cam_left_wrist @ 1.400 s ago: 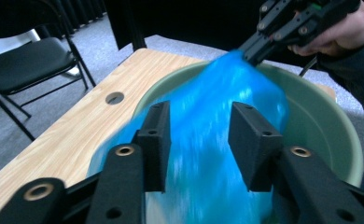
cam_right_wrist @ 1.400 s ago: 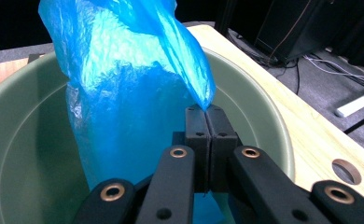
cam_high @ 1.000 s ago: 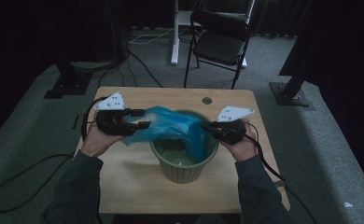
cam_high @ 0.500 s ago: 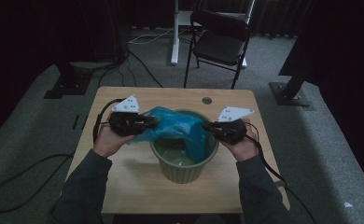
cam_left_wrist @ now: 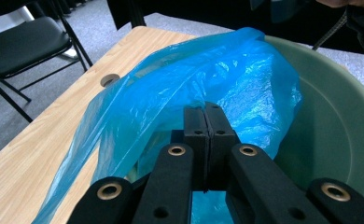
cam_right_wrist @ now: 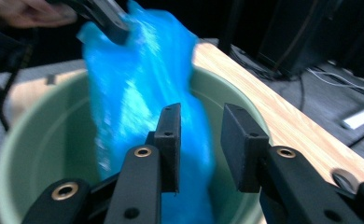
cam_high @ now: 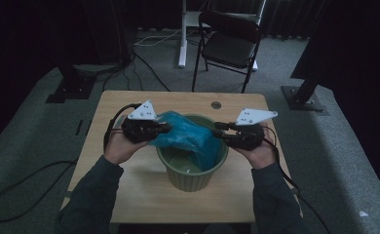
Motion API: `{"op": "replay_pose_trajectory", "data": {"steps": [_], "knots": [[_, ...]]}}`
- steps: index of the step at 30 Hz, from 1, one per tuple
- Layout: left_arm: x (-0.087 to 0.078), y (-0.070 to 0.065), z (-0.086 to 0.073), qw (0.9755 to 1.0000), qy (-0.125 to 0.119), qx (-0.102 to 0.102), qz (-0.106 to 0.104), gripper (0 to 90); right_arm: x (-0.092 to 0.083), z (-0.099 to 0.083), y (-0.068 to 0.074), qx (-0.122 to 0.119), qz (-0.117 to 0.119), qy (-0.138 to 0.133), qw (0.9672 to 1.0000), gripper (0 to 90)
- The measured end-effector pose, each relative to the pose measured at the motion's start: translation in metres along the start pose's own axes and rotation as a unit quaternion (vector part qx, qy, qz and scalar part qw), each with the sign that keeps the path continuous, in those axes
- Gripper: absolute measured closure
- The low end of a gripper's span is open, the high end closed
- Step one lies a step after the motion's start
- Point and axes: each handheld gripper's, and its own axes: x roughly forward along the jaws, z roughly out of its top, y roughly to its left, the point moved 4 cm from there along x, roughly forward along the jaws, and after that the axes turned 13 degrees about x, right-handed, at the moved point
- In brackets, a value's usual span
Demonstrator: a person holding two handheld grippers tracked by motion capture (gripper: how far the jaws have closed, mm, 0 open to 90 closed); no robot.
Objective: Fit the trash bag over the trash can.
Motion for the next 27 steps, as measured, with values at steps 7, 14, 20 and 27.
{"op": "replay_pose_trajectory", "data": {"steps": [7,14,20,27], "knots": [[0.005,0.0,0.004,1.0,0.004,0.002,0.004,89.3,0.005,0.002,0.006,0.001,0.024,-0.002,0.9997,66.9],[0.008,-0.002,0.01,1.0,-0.004,0.002,0.007,89.3,0.009,0.006,0.015,-0.008,0.036,0.003,0.9993,64.9],[0.012,-0.004,0.015,1.0,-0.005,0.006,0.002,89.3,0.015,0.008,0.022,-0.015,0.041,0.009,0.999,61.2],[0.012,-0.007,0.017,0.9998,-0.015,0.002,-0.01,89.1,0.025,0.008,0.025,-0.033,0.025,0.025,0.9988,84.3]]}}
